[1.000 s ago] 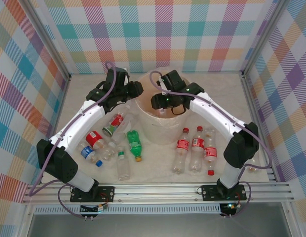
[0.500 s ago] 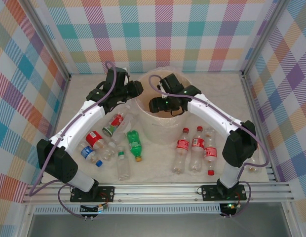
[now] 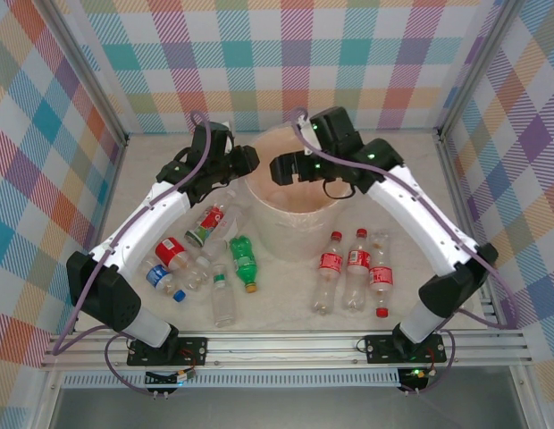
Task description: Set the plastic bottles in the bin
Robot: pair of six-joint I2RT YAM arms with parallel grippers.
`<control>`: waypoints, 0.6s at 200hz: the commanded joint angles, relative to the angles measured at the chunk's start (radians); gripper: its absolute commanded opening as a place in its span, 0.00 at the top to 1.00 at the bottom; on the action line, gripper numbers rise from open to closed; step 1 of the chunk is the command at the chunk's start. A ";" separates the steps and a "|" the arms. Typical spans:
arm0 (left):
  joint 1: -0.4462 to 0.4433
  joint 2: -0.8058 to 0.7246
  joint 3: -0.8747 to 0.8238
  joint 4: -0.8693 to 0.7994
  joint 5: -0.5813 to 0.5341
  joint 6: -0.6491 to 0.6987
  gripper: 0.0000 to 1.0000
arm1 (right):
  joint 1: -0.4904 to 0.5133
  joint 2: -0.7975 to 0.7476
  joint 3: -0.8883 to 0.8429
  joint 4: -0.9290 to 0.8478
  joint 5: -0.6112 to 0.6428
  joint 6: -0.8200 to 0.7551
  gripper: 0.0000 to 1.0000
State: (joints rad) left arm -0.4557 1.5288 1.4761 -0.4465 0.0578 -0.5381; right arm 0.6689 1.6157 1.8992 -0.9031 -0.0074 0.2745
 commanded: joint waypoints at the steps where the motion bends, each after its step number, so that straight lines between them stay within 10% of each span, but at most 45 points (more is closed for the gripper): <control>1: -0.001 0.032 -0.040 -0.046 -0.058 0.016 0.67 | -0.020 -0.037 0.070 -0.122 0.038 -0.021 0.05; 120: 0.000 0.033 -0.055 -0.007 -0.032 0.009 0.67 | -0.578 -0.429 -0.568 -0.268 0.035 0.189 0.10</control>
State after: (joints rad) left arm -0.4557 1.5230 1.4605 -0.4168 0.0547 -0.5377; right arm 0.1192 1.1614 1.4734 -1.1416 0.1081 0.4309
